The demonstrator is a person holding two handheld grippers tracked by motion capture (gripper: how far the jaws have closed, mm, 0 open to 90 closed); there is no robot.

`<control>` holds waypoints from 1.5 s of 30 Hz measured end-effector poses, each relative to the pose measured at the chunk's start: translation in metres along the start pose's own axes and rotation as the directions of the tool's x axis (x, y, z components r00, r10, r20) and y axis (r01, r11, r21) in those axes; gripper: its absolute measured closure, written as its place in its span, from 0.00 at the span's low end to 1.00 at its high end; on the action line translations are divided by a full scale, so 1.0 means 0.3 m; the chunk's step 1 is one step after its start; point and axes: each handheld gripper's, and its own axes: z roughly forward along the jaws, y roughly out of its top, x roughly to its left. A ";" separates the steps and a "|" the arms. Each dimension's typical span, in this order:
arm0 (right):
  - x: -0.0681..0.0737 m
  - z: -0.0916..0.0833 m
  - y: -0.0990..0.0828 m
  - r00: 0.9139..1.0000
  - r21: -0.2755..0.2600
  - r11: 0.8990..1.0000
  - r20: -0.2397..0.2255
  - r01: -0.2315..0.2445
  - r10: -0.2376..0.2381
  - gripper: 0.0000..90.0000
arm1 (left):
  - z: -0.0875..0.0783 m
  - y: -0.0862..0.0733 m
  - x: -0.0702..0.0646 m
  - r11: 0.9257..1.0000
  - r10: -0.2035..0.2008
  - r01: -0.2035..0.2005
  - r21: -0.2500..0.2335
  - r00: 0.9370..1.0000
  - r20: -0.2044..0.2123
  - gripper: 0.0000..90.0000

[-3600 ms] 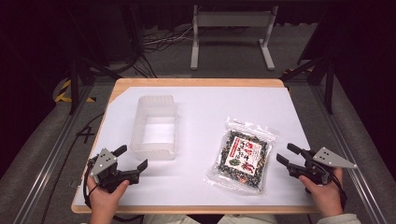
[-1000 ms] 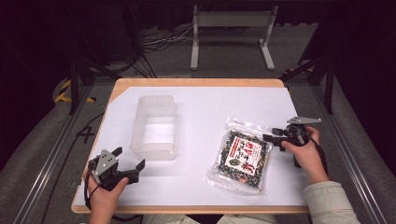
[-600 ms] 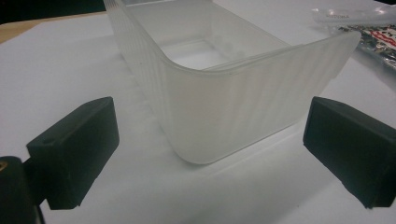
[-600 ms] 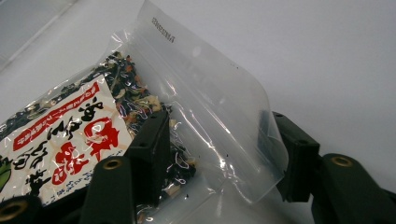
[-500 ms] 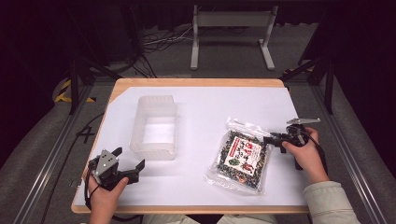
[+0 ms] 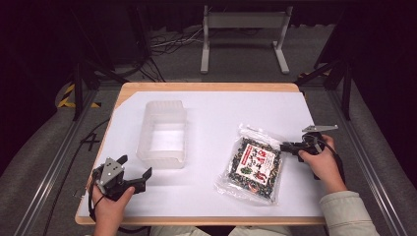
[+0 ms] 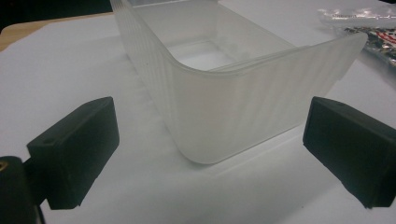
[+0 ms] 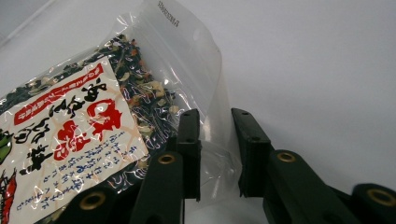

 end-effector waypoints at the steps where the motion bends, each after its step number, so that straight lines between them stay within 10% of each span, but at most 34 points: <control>1: 0.001 0.000 0.000 1.000 0.000 1.000 0.002 0.005 -0.005 0.85 | -0.001 0.001 0.001 1.000 -0.004 0.004 0.001 1.000 0.000 0.05; 29: 0.054 -0.070 0.037 0.999 -0.089 0.996 0.030 0.018 -0.015 1.00 | -0.047 0.021 0.042 0.999 -0.005 0.003 -0.050 0.999 -0.040 0.04; 45: 0.182 -0.263 0.129 0.992 -0.284 0.950 0.023 0.128 -0.127 1.00 | -0.085 0.050 0.032 0.994 0.005 -0.013 -0.110 0.997 -0.077 0.05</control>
